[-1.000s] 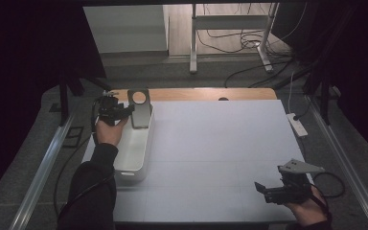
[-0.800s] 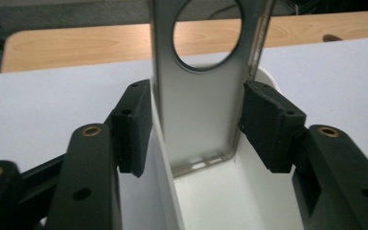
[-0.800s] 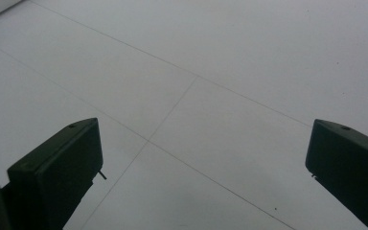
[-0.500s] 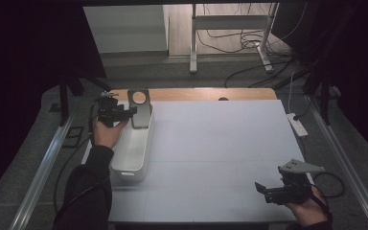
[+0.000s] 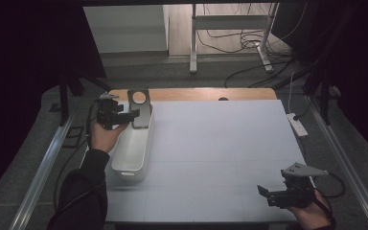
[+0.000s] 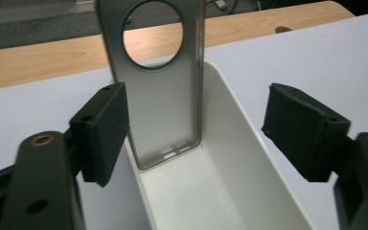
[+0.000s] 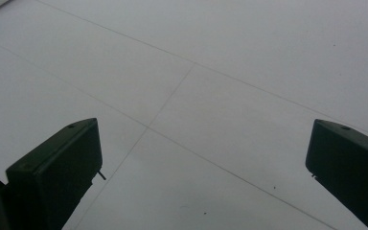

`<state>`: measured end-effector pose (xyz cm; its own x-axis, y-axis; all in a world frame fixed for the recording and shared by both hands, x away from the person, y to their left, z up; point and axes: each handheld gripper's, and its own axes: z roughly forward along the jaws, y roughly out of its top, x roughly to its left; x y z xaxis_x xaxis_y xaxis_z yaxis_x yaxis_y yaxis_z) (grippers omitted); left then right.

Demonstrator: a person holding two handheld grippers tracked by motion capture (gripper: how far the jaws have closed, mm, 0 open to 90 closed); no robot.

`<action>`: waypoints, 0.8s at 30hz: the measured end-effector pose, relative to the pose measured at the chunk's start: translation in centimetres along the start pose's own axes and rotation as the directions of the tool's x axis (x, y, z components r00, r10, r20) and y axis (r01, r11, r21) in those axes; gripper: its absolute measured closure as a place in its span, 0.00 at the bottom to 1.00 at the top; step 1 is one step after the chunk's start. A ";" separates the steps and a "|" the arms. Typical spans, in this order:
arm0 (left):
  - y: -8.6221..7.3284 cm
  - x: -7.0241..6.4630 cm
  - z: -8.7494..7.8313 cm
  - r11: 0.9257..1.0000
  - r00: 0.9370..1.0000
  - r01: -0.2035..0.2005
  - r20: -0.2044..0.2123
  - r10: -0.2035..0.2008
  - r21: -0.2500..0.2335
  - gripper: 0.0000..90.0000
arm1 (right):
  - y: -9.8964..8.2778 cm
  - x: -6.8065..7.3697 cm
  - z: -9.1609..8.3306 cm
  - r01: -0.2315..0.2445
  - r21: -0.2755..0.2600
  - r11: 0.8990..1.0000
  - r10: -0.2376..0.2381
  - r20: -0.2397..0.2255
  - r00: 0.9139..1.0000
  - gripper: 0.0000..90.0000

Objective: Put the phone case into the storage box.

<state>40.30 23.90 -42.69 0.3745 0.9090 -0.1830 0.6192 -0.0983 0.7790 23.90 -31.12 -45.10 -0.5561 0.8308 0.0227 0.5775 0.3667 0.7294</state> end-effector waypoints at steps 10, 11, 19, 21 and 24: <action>-0.3 -0.9 -0.9 0.999 0.998 -0.043 0.036 0.043 0.002 0.18 | -0.1 0.1 -0.1 -0.001 0.000 1.000 0.001 0.008 1.000 0.00; -0.3 -1.1 -0.9 0.999 0.998 -0.046 0.039 0.046 0.000 0.17 | -0.1 0.1 -0.1 -0.001 0.003 1.000 0.001 0.008 1.000 0.00; -0.7 -1.8 -1.6 0.998 0.995 -0.063 0.072 0.063 0.003 0.13 | -0.1 0.1 0.0 -0.001 0.009 1.000 0.001 0.008 1.000 0.00; -0.8 -2.1 -1.8 0.997 0.994 -0.075 0.077 0.075 0.005 0.12 | -0.1 0.1 0.0 -0.002 0.009 1.000 0.002 0.008 1.000 0.00; -1.0 -2.4 -2.1 0.996 0.992 -0.093 0.086 0.092 0.005 0.10 | -0.1 0.1 0.0 -0.004 0.011 1.000 0.004 0.008 1.000 0.00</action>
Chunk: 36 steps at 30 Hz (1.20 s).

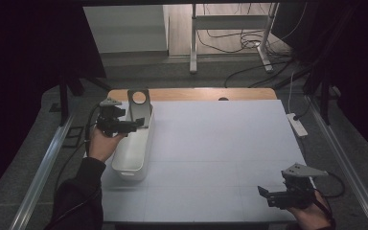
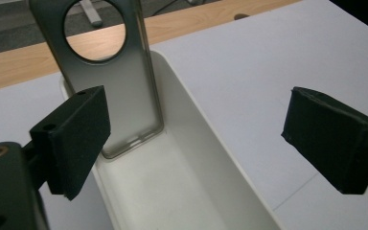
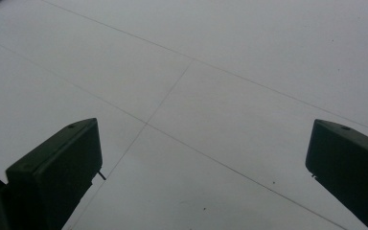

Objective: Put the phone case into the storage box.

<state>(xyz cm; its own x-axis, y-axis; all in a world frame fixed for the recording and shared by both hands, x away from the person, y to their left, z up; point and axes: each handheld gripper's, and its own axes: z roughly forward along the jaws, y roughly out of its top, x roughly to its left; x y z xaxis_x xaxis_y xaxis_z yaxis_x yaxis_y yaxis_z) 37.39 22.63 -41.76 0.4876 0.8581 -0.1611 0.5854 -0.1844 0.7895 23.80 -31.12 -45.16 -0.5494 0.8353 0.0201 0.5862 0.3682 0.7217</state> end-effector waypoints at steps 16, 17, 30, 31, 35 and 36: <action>-0.7 -1.5 -0.6 0.998 0.998 -0.059 0.004 0.059 0.010 0.04 | 0.0 0.0 0.1 0.002 0.003 1.000 -0.002 0.002 1.000 0.00; -0.7 -1.5 -0.6 0.998 0.998 -0.059 0.004 0.059 0.010 0.04 | 0.0 0.1 0.1 0.002 0.003 1.000 -0.002 0.002 1.000 0.00; -1.8 -2.6 -1.3 0.995 0.995 -0.103 0.001 0.103 0.018 0.02 | 0.0 0.1 0.1 0.006 0.005 1.000 -0.006 0.005 1.000 0.00; -1.8 -2.6 -1.3 0.995 0.995 -0.103 0.001 0.103 0.018 0.02 | 0.0 0.1 0.1 0.006 0.005 1.000 -0.006 0.005 1.000 0.00; -2.3 -2.8 -1.6 0.995 0.995 -0.098 0.003 0.098 0.012 0.02 | 0.0 0.1 0.1 0.007 0.006 1.000 -0.007 0.005 1.000 0.00; -2.4 -2.8 -1.7 0.995 0.995 -0.102 0.003 0.102 0.010 0.02 | 0.0 0.1 0.1 0.007 0.006 1.000 -0.007 0.005 1.000 0.00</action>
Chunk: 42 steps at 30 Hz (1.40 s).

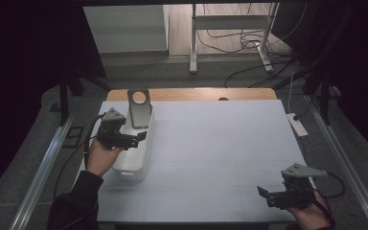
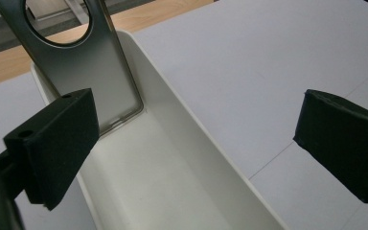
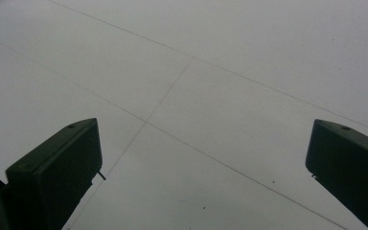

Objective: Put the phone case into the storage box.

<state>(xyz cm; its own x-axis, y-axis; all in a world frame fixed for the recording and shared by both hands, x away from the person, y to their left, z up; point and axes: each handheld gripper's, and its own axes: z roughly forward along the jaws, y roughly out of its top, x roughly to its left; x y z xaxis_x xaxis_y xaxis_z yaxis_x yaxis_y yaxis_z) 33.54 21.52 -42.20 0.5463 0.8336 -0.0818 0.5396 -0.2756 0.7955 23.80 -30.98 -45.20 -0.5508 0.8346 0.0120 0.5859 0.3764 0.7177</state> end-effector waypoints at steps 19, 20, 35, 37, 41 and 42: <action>-1.9 -0.8 -1.6 1.000 1.000 0.010 0.004 -0.010 -0.015 0.02 | 0.0 0.0 0.0 0.001 -0.002 1.000 -0.001 -0.001 1.000 0.00; -2.0 -0.9 -1.7 1.000 1.000 0.014 0.006 -0.014 -0.017 0.02 | 0.0 0.0 0.0 0.001 -0.002 1.000 -0.001 -0.001 1.000 0.00; -3.0 -1.3 -2.8 0.999 1.000 0.024 0.010 -0.024 -0.023 0.02 | 0.0 0.0 0.0 0.001 -0.002 1.000 -0.001 -0.003 1.000 0.00; -3.2 -1.5 -3.1 0.999 1.000 0.023 0.012 -0.022 -0.023 0.02 | 0.0 0.0 0.0 0.001 -0.001 1.000 -0.001 -0.003 1.000 0.00; -3.5 -1.6 -3.4 0.999 1.000 0.027 0.012 -0.027 -0.024 0.02 | 0.0 0.0 0.0 0.002 -0.002 1.000 -0.002 -0.003 1.000 0.00; -3.6 -1.6 -3.4 0.999 1.000 0.026 0.012 -0.026 -0.024 0.02 | 0.0 0.0 0.0 0.002 -0.002 1.000 -0.002 -0.003 1.000 0.00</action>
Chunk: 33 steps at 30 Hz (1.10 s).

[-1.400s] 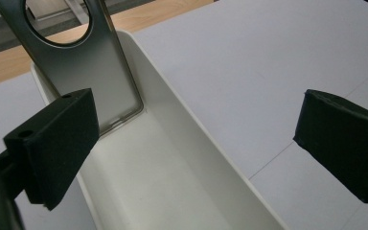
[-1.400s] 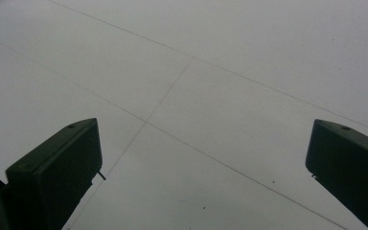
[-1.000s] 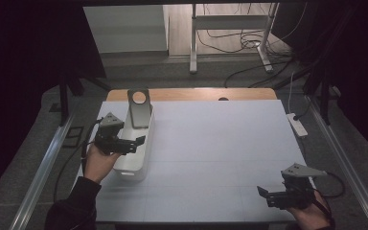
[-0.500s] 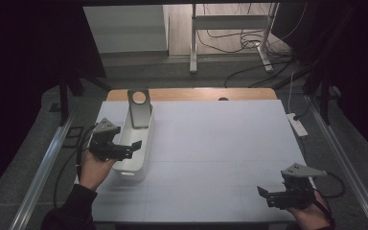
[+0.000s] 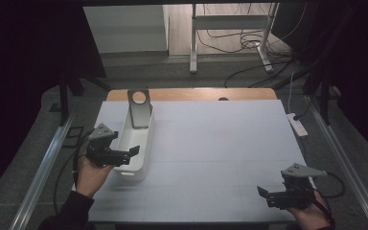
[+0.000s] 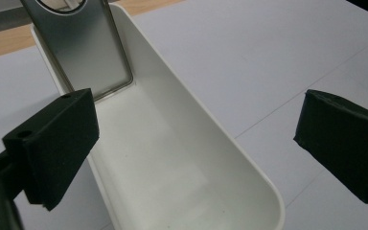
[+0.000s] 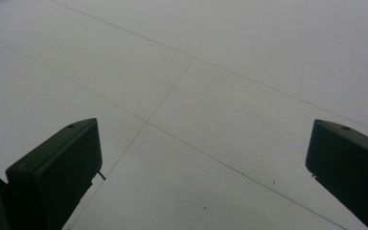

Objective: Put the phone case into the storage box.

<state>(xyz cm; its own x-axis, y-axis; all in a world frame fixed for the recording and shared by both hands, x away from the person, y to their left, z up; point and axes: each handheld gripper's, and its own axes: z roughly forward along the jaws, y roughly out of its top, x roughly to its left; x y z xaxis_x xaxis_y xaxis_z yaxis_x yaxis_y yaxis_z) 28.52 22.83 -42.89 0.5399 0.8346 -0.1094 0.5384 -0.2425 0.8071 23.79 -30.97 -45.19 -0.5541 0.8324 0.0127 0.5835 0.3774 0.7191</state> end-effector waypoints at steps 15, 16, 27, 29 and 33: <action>-1.3 -0.3 -1.1 1.000 1.000 0.012 -0.003 -0.012 -0.002 0.02 | 0.0 0.0 0.0 0.001 0.002 1.000 -0.001 0.000 1.000 0.00; -1.3 -0.3 -1.1 1.000 1.000 0.012 -0.003 -0.012 -0.002 0.02 | 0.0 0.0 0.0 0.001 0.002 1.000 -0.001 0.000 1.000 0.00; -2.2 -0.7 -2.1 1.000 1.000 0.019 0.001 -0.019 0.001 0.02 | 0.0 0.1 0.0 0.002 0.001 1.000 -0.002 0.000 1.000 0.00; -2.4 -0.8 -2.4 1.000 1.000 0.023 0.001 -0.023 0.000 0.02 | 0.0 0.1 0.0 0.002 0.001 1.000 -0.002 0.000 1.000 0.00; -2.7 -0.9 -2.7 1.000 1.000 0.023 0.001 -0.023 -0.003 0.02 | 0.0 0.1 0.0 0.003 0.000 1.000 -0.003 0.000 1.000 0.00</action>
<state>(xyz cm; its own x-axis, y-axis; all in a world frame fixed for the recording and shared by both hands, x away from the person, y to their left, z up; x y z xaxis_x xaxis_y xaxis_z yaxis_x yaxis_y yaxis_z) 24.86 24.09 -43.36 0.5279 0.8395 -0.1286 0.5488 -0.2216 0.8060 23.74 -30.90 -45.18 -0.5556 0.8314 0.0104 0.5822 0.3801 0.7188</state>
